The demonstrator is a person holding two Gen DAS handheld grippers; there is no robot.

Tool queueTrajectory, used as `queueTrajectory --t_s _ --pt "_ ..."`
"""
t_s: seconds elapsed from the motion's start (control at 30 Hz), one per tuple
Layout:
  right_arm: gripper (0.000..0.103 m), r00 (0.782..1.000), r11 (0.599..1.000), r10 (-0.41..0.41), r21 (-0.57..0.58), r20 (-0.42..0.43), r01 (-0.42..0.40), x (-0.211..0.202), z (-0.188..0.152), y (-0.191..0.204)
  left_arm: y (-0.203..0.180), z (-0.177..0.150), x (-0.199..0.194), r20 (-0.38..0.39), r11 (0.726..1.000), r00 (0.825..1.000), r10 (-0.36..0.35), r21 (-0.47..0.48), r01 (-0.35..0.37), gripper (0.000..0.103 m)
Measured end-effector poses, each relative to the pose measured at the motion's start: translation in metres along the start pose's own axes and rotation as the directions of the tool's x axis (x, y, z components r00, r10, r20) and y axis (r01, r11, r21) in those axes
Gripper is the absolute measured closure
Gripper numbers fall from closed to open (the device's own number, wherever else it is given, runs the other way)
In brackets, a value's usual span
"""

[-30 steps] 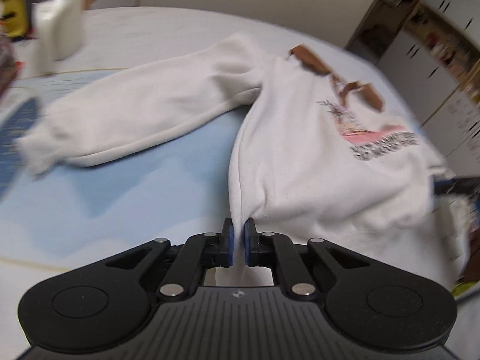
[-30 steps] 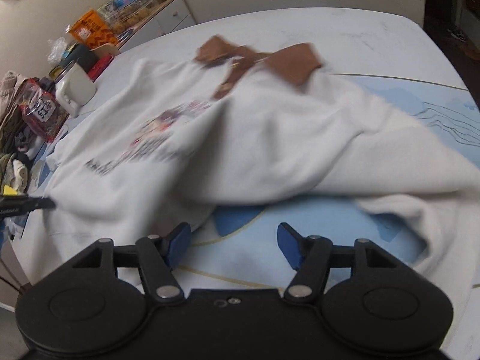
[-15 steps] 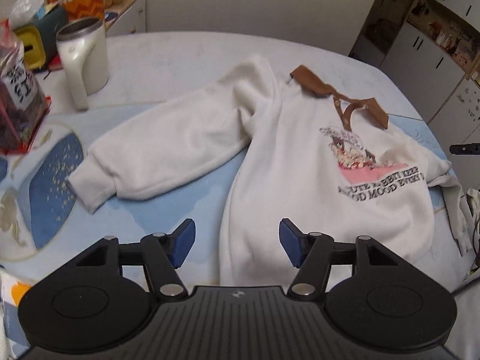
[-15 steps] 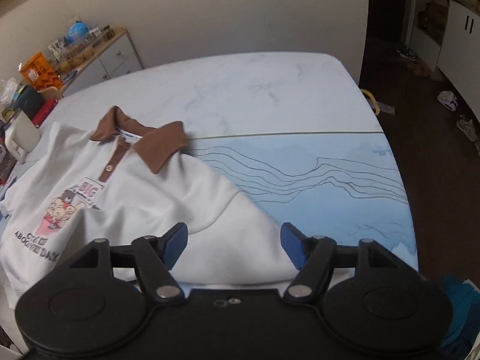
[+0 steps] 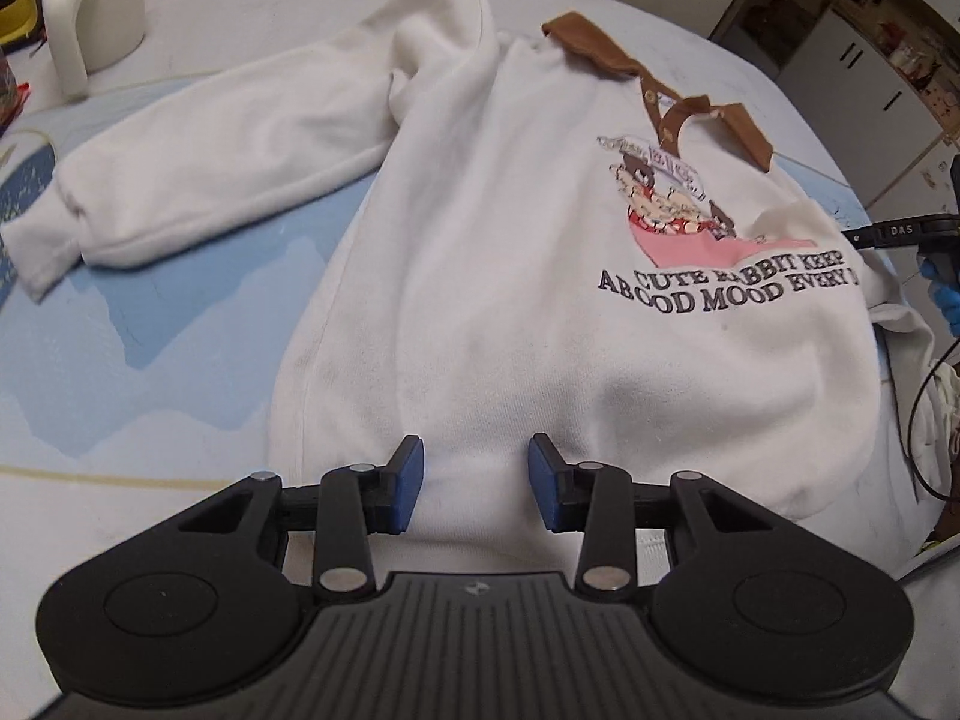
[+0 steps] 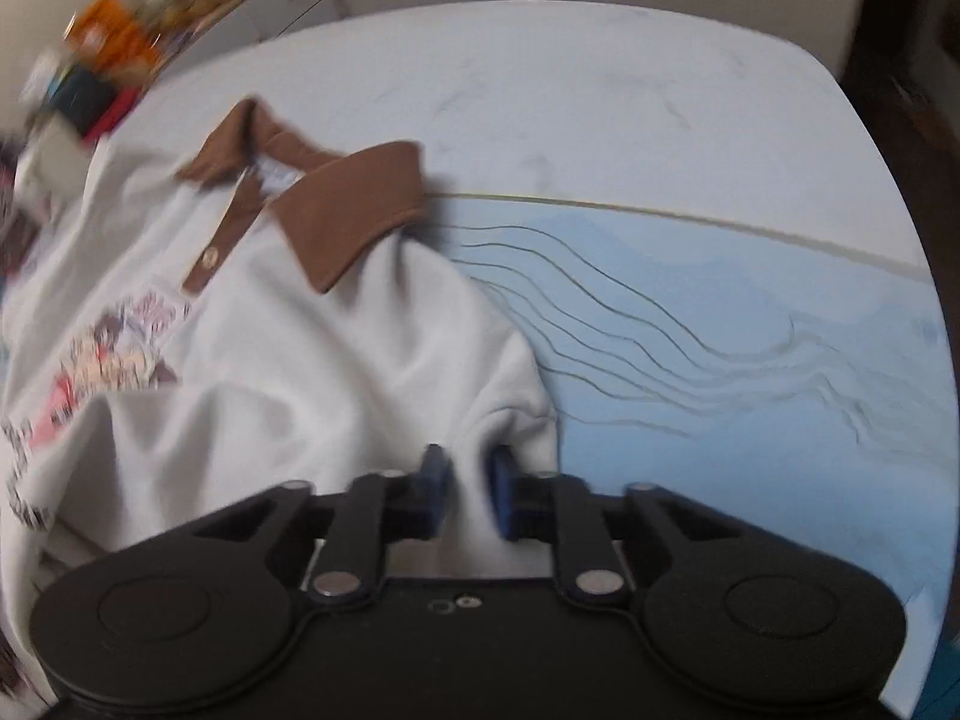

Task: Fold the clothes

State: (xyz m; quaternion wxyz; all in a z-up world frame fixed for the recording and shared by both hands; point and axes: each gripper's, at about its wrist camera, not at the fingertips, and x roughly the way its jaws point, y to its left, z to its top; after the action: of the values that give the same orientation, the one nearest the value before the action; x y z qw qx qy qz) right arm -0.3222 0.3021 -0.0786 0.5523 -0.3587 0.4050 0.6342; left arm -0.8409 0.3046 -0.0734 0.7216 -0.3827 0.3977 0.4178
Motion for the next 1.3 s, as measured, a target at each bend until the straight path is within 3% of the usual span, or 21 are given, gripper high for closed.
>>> queueTrajectory --t_s 0.07,0.17,0.4,0.5,0.57,0.73,0.83,1.03,1.1,1.13,1.3 --pt "0.0 1.0 0.999 -0.008 -0.051 -0.005 0.008 0.001 0.007 0.005 -0.005 -0.003 0.005 -0.011 1.0 1.0 0.003 -0.024 -0.003 0.069" --pt "0.0 0.994 0.99 -0.094 -0.096 0.059 0.099 -0.002 0.026 -0.001 -0.018 -0.006 0.008 -0.01 0.998 1.0 0.014 -0.055 -0.015 0.069" --pt "0.0 0.957 0.955 -0.228 -0.147 0.182 0.256 0.015 0.1 -0.014 -0.068 -0.012 0.021 0.001 0.995 0.999 -0.04 -0.092 0.04 0.069" --pt "0.0 0.946 0.949 -0.252 -0.137 0.204 0.283 0.023 0.12 -0.019 -0.087 -0.01 0.027 0.012 0.994 0.998 -0.055 -0.095 0.056 0.068" --pt "0.0 0.952 0.951 -0.247 -0.145 0.18 0.274 0.029 0.125 -0.02 -0.094 -0.003 0.021 0.029 0.996 0.998 -0.056 -0.073 0.058 0.068" --pt "0.0 0.985 0.974 -0.125 -0.174 0.122 0.145 0.011 0.101 -0.018 -0.107 0.016 0.003 0.075 0.998 0.996 -0.056 -0.009 0.057 0.067" --pt "0.0 0.986 0.982 -0.078 -0.157 0.147 0.101 -0.02 0.08 -0.014 -0.111 0.03 -0.006 0.106 0.998 0.993 -0.053 0.033 0.05 0.067" --pt "0.0 0.983 0.998 0.029 -0.065 0.184 -0.018 -0.065 0.033 -0.012 -0.059 0.07 -0.005 0.155 0.996 0.984 0.087 -0.047 -0.081 0.067" --pt "0.0 0.984 0.999 0.049 -0.024 0.171 -0.046 -0.07 0.014 -0.009 -0.041 0.083 -0.004 0.168 0.989 0.976 0.136 -0.078 -0.125 0.052" --pt "0.0 0.986 0.999 0.054 0.001 0.159 -0.055 -0.071 0.004 -0.005 -0.032 0.089 -0.004 0.174 0.985 0.972 0.161 -0.093 -0.147 0.036" --pt "0.0 0.989 0.987 0.08 0.128 0.125 -0.096 -0.076 -0.043 0.018 0.02 0.122 -0.01 0.149 0.95 0.951 0.269 -0.201 -0.238 0.033"
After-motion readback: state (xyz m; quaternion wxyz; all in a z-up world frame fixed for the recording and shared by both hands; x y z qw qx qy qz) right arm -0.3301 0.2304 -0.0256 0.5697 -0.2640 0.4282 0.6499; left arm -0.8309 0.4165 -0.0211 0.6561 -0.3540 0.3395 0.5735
